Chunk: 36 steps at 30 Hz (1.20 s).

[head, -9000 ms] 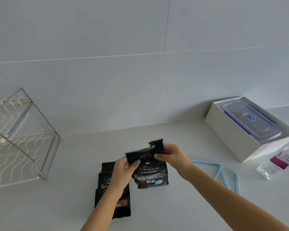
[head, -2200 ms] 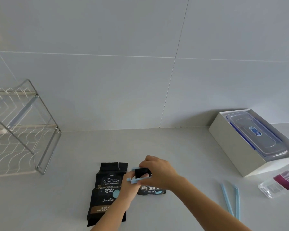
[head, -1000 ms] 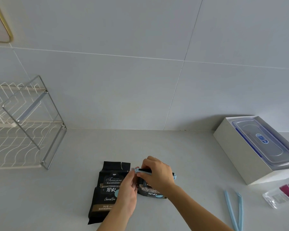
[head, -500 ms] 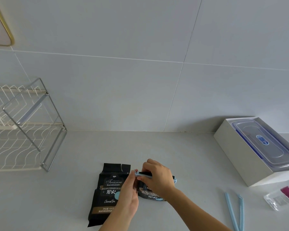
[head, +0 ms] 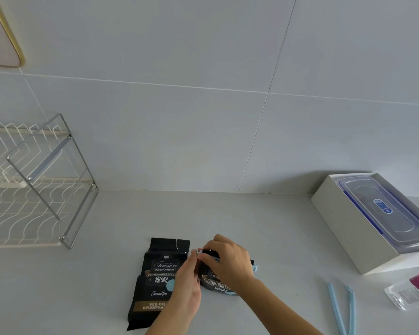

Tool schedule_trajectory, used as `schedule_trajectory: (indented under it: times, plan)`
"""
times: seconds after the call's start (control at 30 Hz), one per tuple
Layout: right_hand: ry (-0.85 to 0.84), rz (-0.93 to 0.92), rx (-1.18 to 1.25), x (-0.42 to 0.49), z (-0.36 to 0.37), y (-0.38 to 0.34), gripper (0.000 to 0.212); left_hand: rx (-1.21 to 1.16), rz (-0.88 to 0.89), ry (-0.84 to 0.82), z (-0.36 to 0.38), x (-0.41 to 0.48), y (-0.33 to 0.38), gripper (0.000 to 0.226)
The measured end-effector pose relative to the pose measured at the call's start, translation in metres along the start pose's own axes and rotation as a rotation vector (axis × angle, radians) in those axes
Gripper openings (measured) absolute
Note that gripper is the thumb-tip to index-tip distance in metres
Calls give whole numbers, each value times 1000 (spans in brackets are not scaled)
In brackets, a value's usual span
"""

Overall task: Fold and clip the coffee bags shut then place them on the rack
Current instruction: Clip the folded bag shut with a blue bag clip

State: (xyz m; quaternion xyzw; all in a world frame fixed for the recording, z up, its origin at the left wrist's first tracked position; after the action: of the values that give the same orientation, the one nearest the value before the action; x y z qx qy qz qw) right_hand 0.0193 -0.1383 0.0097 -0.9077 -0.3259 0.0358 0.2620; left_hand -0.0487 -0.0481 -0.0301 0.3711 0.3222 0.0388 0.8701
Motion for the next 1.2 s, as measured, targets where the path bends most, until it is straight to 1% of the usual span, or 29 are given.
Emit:
schedule_trajectory:
  times: [0.2, 0.33, 0.53, 0.77, 0.93, 1.1, 1.2]
  plan:
    - [0, -16, 0, -1, 1, -2, 30, 6, 18, -16, -3, -5, -1, 27]
    - [8, -50, -25, -4, 2, -2, 30, 24, 20, -18, -4, -5, -3, 27]
    - [21, -76, -18, -2, 2, -2, 22, -10, 22, -3, -3, -4, -1, 27]
    - [-22, -119, -64, 0, 3, -2, 27, -4, 1, 12, -3, 1, -3, 25]
    - [-23, -139, -87, -1, 5, -1, 31, -14, -13, 10, -6, 4, -5, 24]
    - [-91, -114, -86, 2, 4, 1, 38, -1, -11, -10, -8, 6, -6, 24]
    - [-103, -89, -80, 4, 6, 1, 37, -5, -14, -2, -7, 5, -5, 24]
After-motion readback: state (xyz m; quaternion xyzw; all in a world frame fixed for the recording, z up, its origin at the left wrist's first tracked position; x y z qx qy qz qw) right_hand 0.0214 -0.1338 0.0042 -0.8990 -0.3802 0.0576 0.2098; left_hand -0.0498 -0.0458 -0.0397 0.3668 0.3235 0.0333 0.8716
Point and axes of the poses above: each hand's wrist, its own x-axis towards the middle knuckle, its own z-axis out of the palm, y = z × x, the point moved 1 cm from there along x, towards the middle knuckle, and after that the axes turned 2 degrees about x, right-handed, at the moved point
